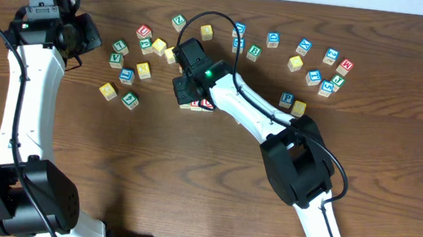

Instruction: Spell out NEURIPS

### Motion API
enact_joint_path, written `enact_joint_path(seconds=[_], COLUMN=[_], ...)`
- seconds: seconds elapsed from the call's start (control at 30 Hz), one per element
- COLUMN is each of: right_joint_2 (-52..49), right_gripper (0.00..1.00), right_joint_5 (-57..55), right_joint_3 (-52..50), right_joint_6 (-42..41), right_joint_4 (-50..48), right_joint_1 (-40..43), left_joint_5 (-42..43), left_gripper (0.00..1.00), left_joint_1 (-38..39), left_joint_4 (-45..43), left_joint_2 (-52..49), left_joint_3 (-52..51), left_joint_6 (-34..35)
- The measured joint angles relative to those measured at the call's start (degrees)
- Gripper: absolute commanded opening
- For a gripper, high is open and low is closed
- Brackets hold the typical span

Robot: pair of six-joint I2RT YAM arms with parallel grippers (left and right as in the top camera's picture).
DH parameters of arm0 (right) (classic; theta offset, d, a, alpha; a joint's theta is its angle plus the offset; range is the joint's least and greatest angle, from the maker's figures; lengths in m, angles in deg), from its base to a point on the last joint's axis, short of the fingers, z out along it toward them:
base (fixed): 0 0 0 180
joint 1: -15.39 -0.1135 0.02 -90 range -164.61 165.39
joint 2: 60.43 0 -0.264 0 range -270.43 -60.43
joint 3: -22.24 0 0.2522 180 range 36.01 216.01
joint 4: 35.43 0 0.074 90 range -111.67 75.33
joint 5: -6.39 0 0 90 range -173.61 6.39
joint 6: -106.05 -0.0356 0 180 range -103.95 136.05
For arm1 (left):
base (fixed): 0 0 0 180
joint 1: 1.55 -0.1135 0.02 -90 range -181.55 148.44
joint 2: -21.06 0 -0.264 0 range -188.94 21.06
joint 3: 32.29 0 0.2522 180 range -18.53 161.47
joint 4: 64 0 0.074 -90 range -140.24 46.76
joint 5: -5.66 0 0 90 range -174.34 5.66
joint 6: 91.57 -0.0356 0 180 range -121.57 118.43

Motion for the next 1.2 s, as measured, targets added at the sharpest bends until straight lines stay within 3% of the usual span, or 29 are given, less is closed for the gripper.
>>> enact_joint_path(seconds=[1.2], right_joint_2=[-0.1], right_gripper=[0.01], right_joint_5=[2.8], right_joint_3=[3.7], right_joint_6=[2.3], right_joint_4=[1.6], right_joint_1=[-2.8], left_joint_5=[0.0], left_gripper=[0.08], left_joint_1=[0.0], left_joint_4=[0.0], left_joint_2=[0.0], left_joint_3=[0.0], left_joint_6=[0.0])
